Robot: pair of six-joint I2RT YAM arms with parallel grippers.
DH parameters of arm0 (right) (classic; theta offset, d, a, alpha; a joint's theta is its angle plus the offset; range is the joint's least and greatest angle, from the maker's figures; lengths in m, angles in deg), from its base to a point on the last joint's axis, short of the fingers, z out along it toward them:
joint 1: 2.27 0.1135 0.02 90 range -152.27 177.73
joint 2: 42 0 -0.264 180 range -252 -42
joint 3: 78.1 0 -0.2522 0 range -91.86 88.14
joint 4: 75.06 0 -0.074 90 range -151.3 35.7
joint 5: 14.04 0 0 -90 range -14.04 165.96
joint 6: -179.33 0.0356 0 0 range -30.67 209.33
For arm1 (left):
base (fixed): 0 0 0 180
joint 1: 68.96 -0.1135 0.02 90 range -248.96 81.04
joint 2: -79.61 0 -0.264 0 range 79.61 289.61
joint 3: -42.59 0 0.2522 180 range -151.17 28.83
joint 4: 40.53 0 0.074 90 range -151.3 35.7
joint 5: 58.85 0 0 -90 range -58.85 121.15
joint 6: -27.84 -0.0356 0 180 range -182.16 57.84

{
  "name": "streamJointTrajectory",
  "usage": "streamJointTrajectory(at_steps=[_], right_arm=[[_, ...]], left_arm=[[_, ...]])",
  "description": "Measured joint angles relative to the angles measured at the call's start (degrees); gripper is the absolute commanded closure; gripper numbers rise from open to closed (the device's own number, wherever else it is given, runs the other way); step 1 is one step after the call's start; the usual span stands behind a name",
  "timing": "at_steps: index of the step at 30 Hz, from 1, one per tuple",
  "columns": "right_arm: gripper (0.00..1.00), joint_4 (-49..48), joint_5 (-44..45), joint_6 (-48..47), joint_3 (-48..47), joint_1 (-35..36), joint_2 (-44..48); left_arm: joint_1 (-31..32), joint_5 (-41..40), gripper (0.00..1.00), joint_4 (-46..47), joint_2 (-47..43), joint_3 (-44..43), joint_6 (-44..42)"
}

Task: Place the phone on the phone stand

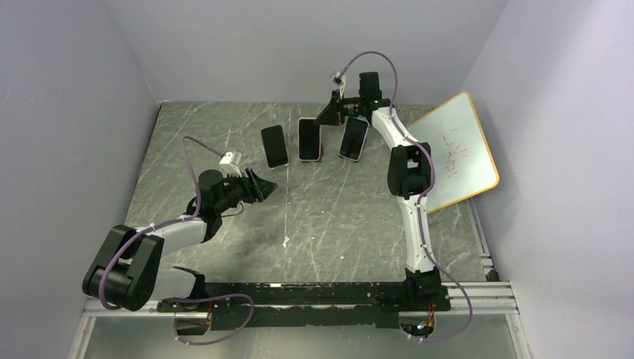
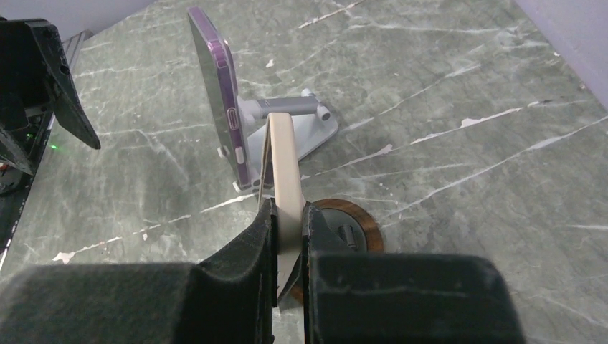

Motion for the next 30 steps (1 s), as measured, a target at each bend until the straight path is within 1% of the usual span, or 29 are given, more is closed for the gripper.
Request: streamJointTrajectory(at_steps=[10, 17, 30], right_arm=[[1.0, 3.1, 1.7, -1.7, -1.4, 0.4, -0.9], [1.0, 3.5, 2.0, -1.8, -1.6, 0.3, -0.9], [1.0, -4.8, 0.3, 4.0, 2.1, -0.5, -0.2]], left_arm=[[-0.7, 1.3, 0.4, 1.7, 1.9, 0.1, 1.2], [-0.8, 1.9, 0.4, 2.5, 2.1, 0.2, 1.5], [-0.8, 2.2, 0.4, 3.1, 2.4, 0.3, 1.9]])
